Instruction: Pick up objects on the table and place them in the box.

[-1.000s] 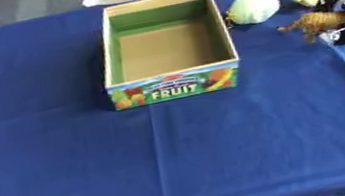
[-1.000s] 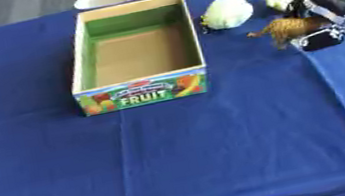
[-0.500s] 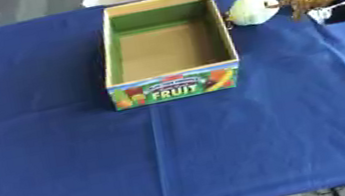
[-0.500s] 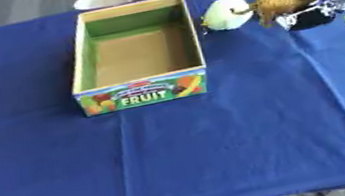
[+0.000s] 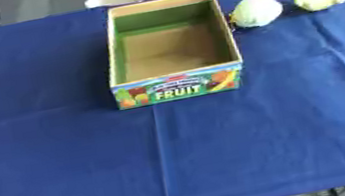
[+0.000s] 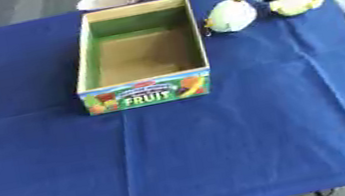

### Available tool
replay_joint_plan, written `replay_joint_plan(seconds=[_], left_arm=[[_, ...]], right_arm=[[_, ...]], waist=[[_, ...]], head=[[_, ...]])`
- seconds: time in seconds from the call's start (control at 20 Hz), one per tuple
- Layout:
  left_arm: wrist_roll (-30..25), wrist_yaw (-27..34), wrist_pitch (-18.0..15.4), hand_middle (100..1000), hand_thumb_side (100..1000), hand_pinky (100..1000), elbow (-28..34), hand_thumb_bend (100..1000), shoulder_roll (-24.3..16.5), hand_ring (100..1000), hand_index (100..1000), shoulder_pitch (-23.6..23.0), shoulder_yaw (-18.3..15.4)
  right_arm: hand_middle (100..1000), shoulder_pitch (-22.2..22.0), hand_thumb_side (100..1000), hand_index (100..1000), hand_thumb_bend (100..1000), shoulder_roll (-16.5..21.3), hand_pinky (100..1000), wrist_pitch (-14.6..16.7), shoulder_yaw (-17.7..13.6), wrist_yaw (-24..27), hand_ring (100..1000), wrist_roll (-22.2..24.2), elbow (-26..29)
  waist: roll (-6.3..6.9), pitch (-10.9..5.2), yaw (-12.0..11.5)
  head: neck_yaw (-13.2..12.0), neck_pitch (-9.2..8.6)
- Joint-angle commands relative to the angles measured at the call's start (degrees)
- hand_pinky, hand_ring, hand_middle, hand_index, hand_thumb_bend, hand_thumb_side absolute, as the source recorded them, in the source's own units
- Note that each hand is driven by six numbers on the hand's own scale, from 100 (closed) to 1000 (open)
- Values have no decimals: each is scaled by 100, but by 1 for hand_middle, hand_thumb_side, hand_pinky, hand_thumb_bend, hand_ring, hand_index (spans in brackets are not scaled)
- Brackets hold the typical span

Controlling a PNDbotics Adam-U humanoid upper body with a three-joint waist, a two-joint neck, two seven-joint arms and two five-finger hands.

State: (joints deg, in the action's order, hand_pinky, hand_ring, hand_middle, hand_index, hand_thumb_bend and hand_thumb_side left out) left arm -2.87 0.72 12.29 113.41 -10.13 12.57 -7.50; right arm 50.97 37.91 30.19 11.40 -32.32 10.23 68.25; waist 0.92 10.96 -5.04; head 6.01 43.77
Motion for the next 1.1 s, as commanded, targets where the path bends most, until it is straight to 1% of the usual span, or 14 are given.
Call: replay_joint_plan(seconds=[0.05,0.1,0.25,0.3,0.55,0.9,1.1], left_arm=[[-46,32,-16,658,606,541,118,322,-85,627,777,75,35],[-50,33,-17,658,606,541,118,322,-83,627,777,78,36],[-76,46,-21,658,605,541,118,323,-66,627,777,105,61],[-79,48,-21,658,605,541,118,323,-65,627,777,108,62],[-109,66,-25,658,604,541,114,324,-40,627,776,149,92],[-147,88,-27,657,604,541,112,326,1,627,776,180,123],[-155,94,-25,657,604,541,111,326,11,626,776,184,126]], right_arm=[[382,321,100,442,100,-136,629,34,10,16,483,152,-91],[382,362,100,442,100,-176,629,49,11,-3,483,174,-134],[375,605,100,444,100,-482,630,129,84,-142,484,278,-292],[375,636,100,444,100,-520,630,151,84,-178,484,286,-333],[382,810,100,453,100,-990,638,198,105,-383,496,390,-695],[393,832,100,466,100,-1466,645,330,149,-762,507,571,-1163],[400,810,100,473,100,-1630,648,377,128,-924,513,648,-1391]], waist=[[-9,-88,-31],[-9,-87,-35],[-4,-76,-131],[-3,-75,-137],[22,-51,-293],[37,-26,-424],[42,-21,-467]], head=[[53,26],[56,26],[135,19],[139,18],[251,1],[334,2],[350,1]])
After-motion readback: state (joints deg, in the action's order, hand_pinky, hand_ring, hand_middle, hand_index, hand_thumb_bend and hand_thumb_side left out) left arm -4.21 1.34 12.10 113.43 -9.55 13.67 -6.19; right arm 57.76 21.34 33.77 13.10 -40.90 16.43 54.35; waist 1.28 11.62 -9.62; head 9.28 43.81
